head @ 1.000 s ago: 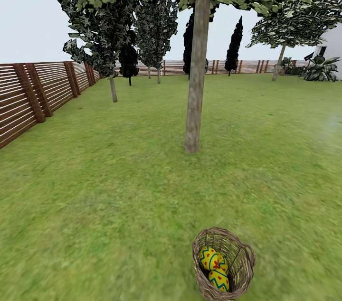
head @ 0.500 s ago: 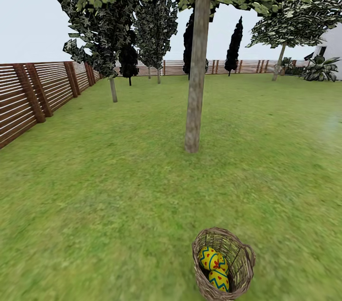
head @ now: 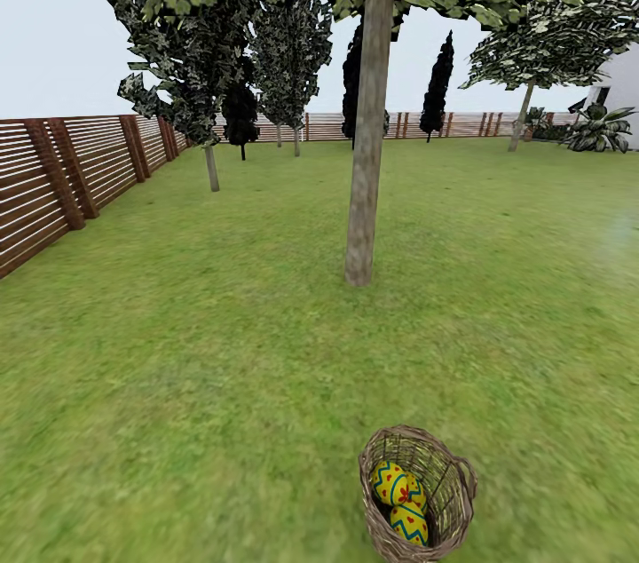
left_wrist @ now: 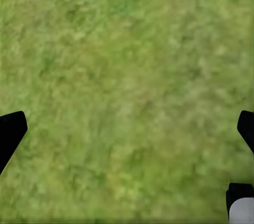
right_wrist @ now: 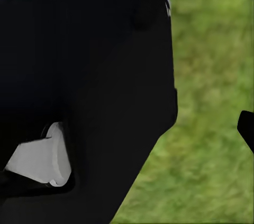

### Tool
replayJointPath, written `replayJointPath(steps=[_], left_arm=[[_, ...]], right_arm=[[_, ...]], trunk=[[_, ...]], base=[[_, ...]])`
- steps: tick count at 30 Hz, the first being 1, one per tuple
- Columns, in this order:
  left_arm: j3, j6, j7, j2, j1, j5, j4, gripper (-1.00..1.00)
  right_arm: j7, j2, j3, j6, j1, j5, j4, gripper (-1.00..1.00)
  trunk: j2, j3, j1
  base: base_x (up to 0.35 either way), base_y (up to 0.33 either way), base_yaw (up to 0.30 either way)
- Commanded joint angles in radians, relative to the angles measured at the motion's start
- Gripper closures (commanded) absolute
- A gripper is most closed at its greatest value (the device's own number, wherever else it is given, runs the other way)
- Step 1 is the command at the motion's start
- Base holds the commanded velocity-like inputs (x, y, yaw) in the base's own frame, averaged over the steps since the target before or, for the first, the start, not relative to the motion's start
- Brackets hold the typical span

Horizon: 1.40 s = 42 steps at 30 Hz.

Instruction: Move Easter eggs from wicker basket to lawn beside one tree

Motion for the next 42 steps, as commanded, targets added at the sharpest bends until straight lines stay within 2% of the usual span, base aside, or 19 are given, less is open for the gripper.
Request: replayJointPath(steps=[1,11,16,17,20,24,28,36,38,39,41,42], left_arm=[[0.003,-0.001,-0.005,0.0,0.0,-0.002,0.0,-1.0],[0.003,-0.001,-0.002,-0.003,-0.001,-0.001,0.027,-1.0],[0.003,-0.001,-0.002,-0.003,-0.001,-0.001,0.028,-1.0],[0.003,-0.001,-0.002,-0.004,-0.001,-0.002,0.028,-1.0],[0.002,-0.001,-0.002,-0.004,-0.001,-0.002,0.029,-1.0],[0.001,-0.001,-0.001,-0.005,-0.001,-0.002,0.029,-1.0],[0.0,-0.001,-0.001,-0.005,-0.001,-0.002,0.029,-1.0],[0.001,-0.002,-0.002,-0.004,-0.001,-0.002,0.029,-1.0],[0.001,-0.002,-0.002,-0.005,-0.001,-0.002,0.029,-1.0],[0.0,-0.002,-0.002,-0.005,-0.001,-0.002,0.029,-1.0],[0.0,-0.002,-0.002,-0.005,-0.001,-0.002,0.029,-1.0],[0.0,-0.002,-0.002,-0.005,-0.001,-0.002,0.029,-1.0]], right_arm=[[0.001,0.001,-0.011,-0.004,0.001,0.0,-0.008,-1.0],[-0.001,0.004,-0.032,-0.053,0.006,-0.002,-0.109,-1.0],[0.002,0.005,-0.097,-0.057,0.007,-0.002,-0.156,-1.0],[0.005,0.006,-0.12,-0.058,0.007,-0.002,-0.172,-1.0],[0.008,0.007,-0.151,-0.058,0.007,-0.002,-0.203,-1.0],[0.013,0.02,-0.209,-0.058,0.007,-0.002,-0.273,-1.0],[0.019,0.035,-0.25,-0.051,0.007,-0.002,-0.332,-1.0],[0.025,0.041,-0.288,-0.045,0.009,-0.002,-0.372,-1.0],[0.027,0.041,-0.318,-0.045,0.009,-0.002,-0.38,-1.0],[0.03,0.042,-0.34,-0.045,0.009,-0.002,-0.4,-1.0],[0.038,0.045,-0.353,-0.044,0.017,-0.002,-0.44,-1.0],[0.049,0.052,-0.362,-0.041,0.042,-0.002,-0.5,-1.0]], trunk=[[-0.002,-0.002,0.001],[-0.002,-0.002,0.001],[-0.002,-0.002,0.001],[-0.002,-0.002,0.001],[-0.002,-0.002,0.001],[-0.002,-0.002,0.001],[-0.002,-0.002,0.001],[-0.002,-0.002,0.001],[-0.002,-0.002,0.001],[-0.002,-0.002,0.001],[-0.002,-0.002,0.001],[-0.002,-0.002,0.001]], base=[[0.0,0.0,0.0],[0.0,0.0,0.0],[0.0,0.0,0.0],[0.0,0.0,0.0],[0.0,0.0,0.0],[0.0,0.0,0.0],[0.0,0.0,0.0],[0.0,0.0,0.0],[0.0,0.0,0.0],[0.0,0.0,0.0],[0.0,0.0,0.0],[0.0,0.0,0.0]])
